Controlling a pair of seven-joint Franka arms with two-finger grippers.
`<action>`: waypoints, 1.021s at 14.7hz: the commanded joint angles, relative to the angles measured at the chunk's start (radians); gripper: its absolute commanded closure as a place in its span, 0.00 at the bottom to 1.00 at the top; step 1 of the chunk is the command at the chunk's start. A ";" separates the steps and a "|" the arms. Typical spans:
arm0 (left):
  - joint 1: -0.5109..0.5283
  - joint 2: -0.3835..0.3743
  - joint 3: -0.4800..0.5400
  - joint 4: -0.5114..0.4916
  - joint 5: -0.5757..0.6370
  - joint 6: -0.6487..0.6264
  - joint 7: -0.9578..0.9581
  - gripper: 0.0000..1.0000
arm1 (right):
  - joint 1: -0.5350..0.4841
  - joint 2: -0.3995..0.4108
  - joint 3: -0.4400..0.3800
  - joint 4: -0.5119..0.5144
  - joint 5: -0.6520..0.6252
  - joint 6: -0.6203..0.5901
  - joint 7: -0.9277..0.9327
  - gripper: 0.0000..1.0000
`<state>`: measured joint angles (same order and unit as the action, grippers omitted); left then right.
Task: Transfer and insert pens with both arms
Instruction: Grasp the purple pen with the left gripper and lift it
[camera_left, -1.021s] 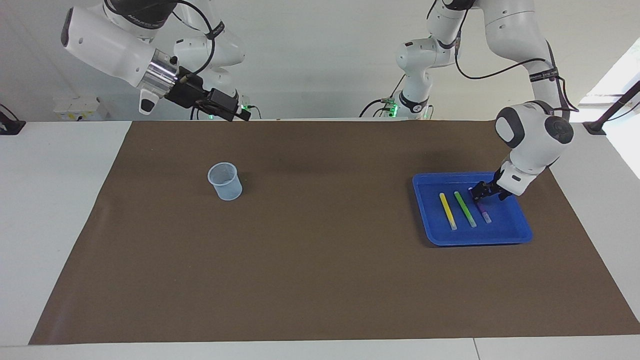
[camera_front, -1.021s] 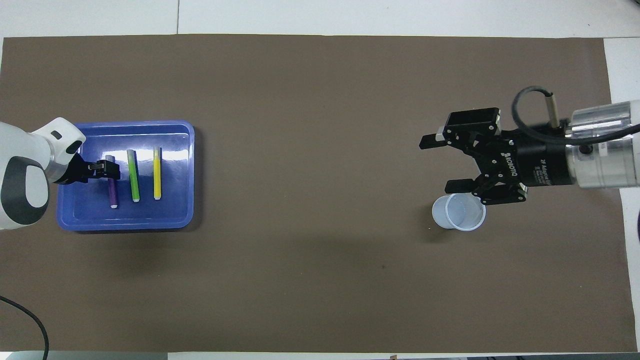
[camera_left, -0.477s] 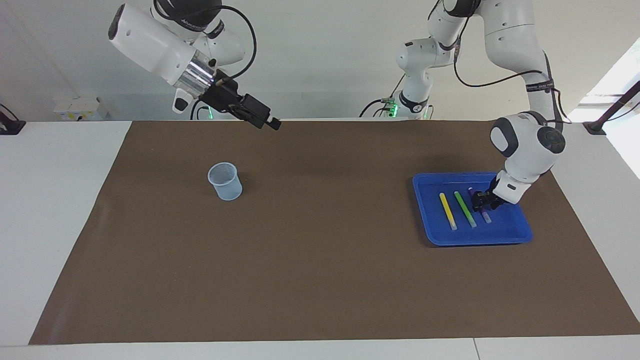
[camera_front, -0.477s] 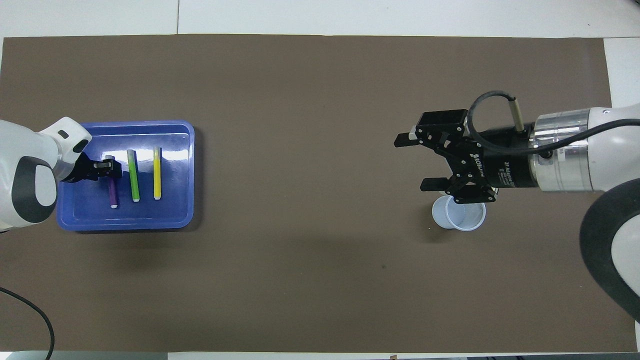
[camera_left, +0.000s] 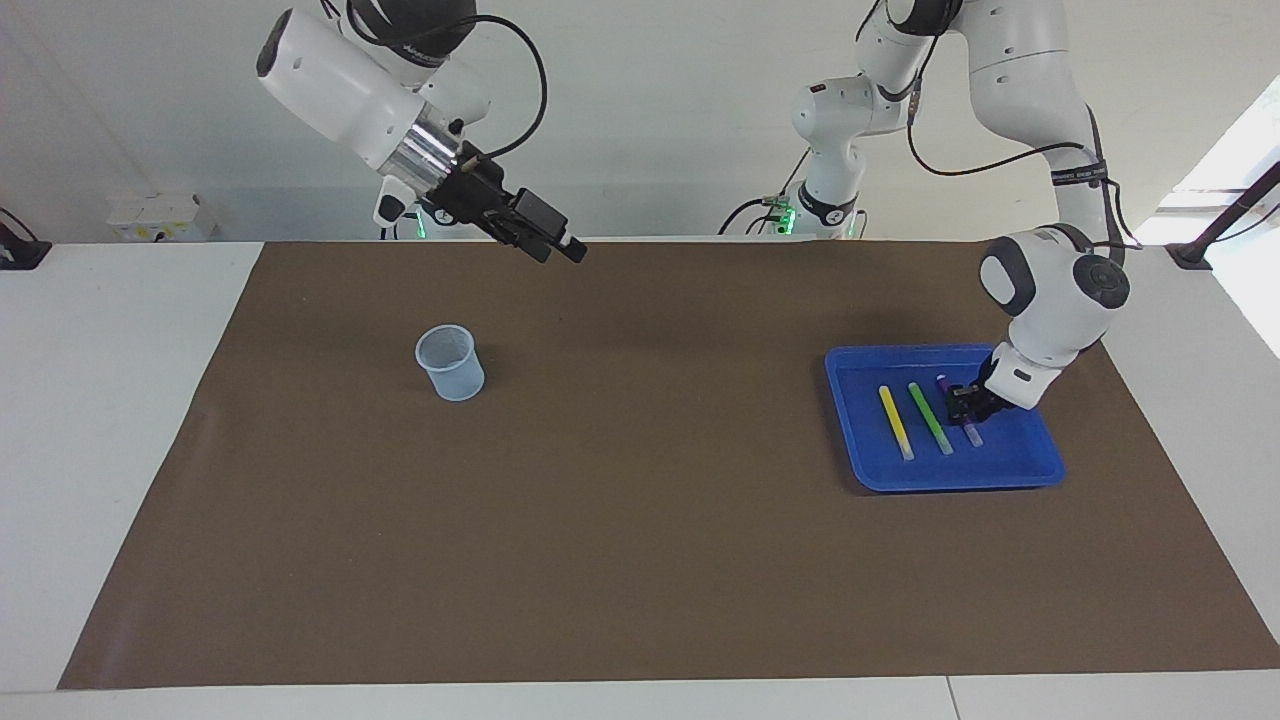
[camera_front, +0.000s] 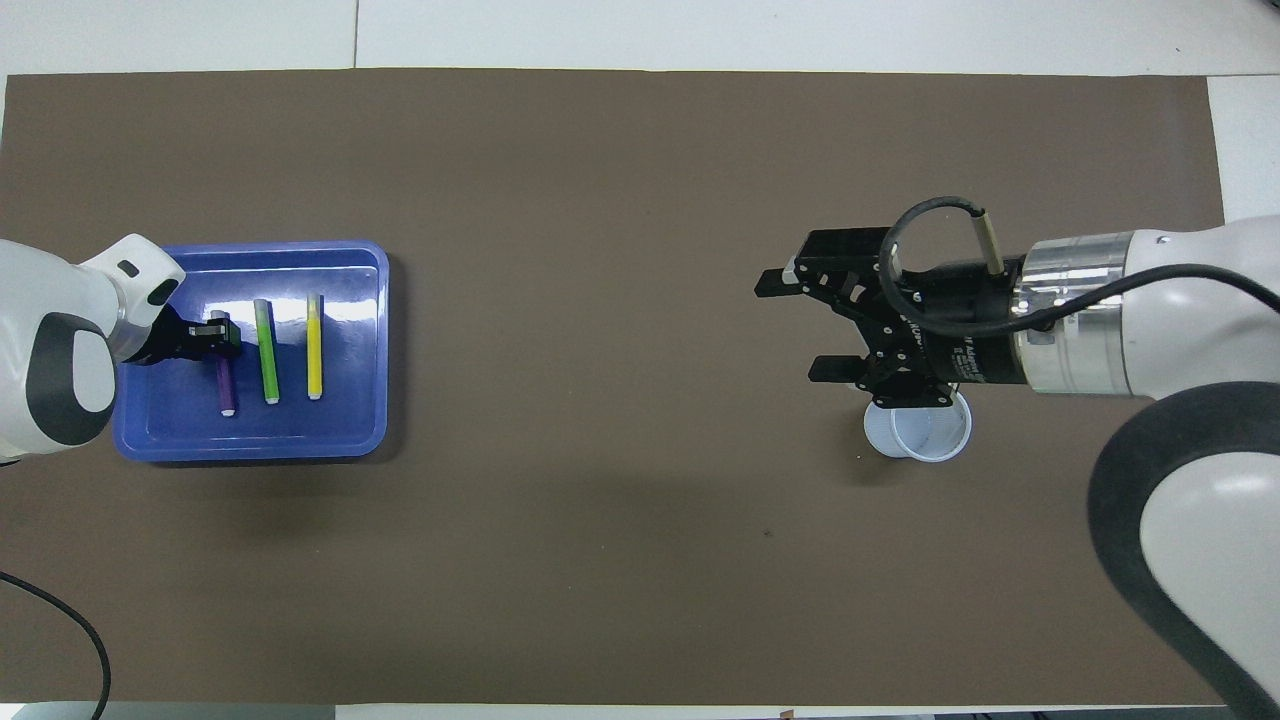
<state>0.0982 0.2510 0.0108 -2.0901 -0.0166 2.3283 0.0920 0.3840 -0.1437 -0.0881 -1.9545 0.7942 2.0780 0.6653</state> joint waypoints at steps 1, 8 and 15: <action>-0.005 0.010 0.001 0.004 0.018 0.022 -0.020 0.73 | 0.027 -0.033 0.001 -0.053 0.019 0.051 -0.009 0.00; -0.005 0.011 0.001 0.015 0.018 0.025 -0.020 1.00 | 0.111 -0.016 0.007 -0.063 0.020 0.206 0.071 0.00; -0.035 0.022 -0.002 0.145 0.014 -0.131 -0.029 1.00 | 0.119 -0.019 0.008 -0.072 0.016 0.214 0.074 0.00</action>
<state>0.0872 0.2536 0.0057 -2.0199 -0.0167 2.2753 0.0909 0.5063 -0.1476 -0.0848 -2.0012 0.7945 2.2776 0.7446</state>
